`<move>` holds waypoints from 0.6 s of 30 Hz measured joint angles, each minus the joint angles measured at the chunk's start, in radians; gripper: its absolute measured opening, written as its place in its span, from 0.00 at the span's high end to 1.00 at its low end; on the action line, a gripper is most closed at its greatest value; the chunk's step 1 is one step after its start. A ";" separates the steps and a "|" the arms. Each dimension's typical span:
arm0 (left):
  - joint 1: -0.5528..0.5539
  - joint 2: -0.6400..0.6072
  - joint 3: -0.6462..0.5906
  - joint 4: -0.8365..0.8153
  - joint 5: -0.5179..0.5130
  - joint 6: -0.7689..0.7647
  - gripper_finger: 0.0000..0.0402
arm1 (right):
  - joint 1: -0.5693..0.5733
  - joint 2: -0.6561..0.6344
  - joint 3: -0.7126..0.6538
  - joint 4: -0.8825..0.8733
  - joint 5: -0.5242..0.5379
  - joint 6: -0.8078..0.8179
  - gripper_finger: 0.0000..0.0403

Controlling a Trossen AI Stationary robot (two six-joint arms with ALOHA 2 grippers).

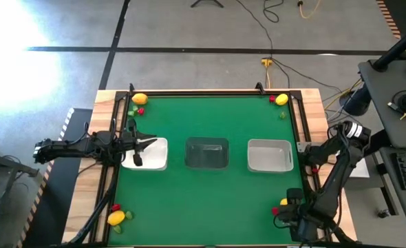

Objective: Sort produce into baskets
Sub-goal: Put the yellow lemon into the gray bin

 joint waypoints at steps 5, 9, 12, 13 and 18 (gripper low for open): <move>0.000 0.000 0.000 0.000 0.000 0.000 0.90 | 0.000 -0.014 0.000 -0.045 0.001 0.023 0.06; 0.000 0.000 0.000 0.000 0.000 0.000 0.90 | -0.019 -0.017 0.019 -0.096 0.005 0.023 0.05; 0.000 0.000 0.000 0.000 0.000 0.000 0.90 | -0.032 -0.017 0.048 -0.149 0.006 0.023 0.05; 0.000 0.000 0.000 0.000 0.000 0.000 0.90 | -0.033 -0.017 0.057 -0.167 0.010 0.021 0.05; 0.000 0.000 0.000 0.000 0.000 0.000 0.90 | -0.035 -0.018 0.040 -0.242 0.046 0.032 0.05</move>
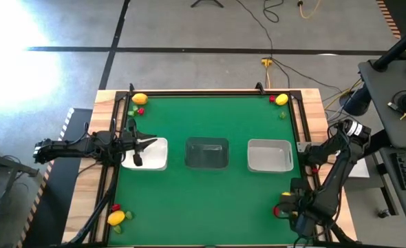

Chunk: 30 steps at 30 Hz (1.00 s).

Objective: Sort produce into baskets
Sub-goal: Put the yellow lemon into the gray bin

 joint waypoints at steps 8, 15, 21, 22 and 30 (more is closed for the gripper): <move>0.000 0.000 0.000 0.000 0.000 0.000 0.90 | -0.036 -0.001 -0.136 0.047 -0.045 -0.017 0.05; 0.000 0.000 0.000 0.000 0.000 0.000 0.90 | -0.080 0.001 -0.176 0.133 -0.061 -0.113 0.05; 0.000 0.000 0.000 0.000 0.000 0.000 0.90 | -0.114 0.001 -0.192 0.168 -0.038 -0.125 0.05; 0.000 0.000 0.000 0.000 0.000 0.000 0.90 | -0.117 0.002 -0.196 0.191 -0.038 -0.125 0.05; 0.000 0.000 0.000 0.000 0.000 0.000 0.90 | -0.120 0.002 -0.232 0.342 -0.033 -0.102 0.05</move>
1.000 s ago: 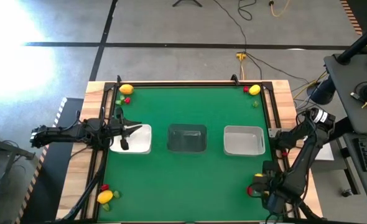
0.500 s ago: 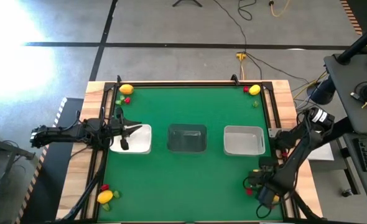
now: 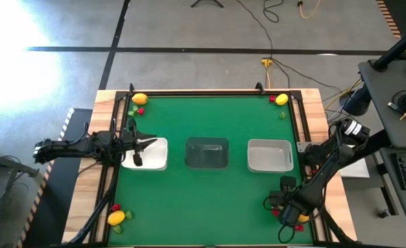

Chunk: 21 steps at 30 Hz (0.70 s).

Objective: Sort produce into baskets
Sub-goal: Put the yellow lemon into the gray bin

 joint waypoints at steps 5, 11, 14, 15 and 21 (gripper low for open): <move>0.000 0.000 0.000 0.000 0.000 0.000 0.90 | 0.000 0.000 -0.003 0.004 0.051 0.022 0.06; 0.000 0.000 0.000 0.000 0.000 0.000 0.90 | -0.002 0.000 -0.003 0.005 0.076 0.022 0.15; 0.000 0.000 0.000 0.000 0.000 0.000 0.90 | -0.002 0.000 -0.003 0.005 0.075 0.022 0.20; 0.000 0.000 0.000 0.000 0.000 0.000 0.90 | -0.002 0.000 -0.003 0.005 0.074 0.022 0.22; 0.000 0.000 0.000 0.000 0.000 0.000 0.90 | -0.054 -0.037 0.106 -0.100 0.051 -0.062 0.22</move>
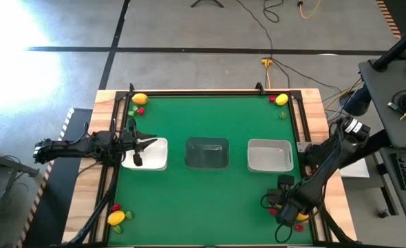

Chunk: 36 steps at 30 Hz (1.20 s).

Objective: Sort produce into baskets
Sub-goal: Put the yellow lemon into the gray bin

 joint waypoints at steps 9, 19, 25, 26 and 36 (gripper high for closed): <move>0.000 0.000 0.000 0.000 0.000 0.000 0.90 | -0.211 -0.108 0.242 -0.314 0.227 -0.247 0.23; 0.000 0.000 0.000 0.000 0.000 0.000 0.90 | -0.548 -0.175 0.058 -0.241 0.198 -0.511 0.23; 0.000 0.000 0.000 0.000 0.000 0.000 0.90 | -0.681 -0.168 -0.091 -0.015 0.073 -0.631 0.21; 0.000 0.000 0.000 0.000 0.000 0.000 0.90 | -0.697 -0.167 -0.103 0.003 0.068 -0.641 0.21; 0.000 0.000 0.000 0.000 0.000 0.000 0.90 | -0.762 -0.149 -0.146 0.106 0.069 -0.720 0.13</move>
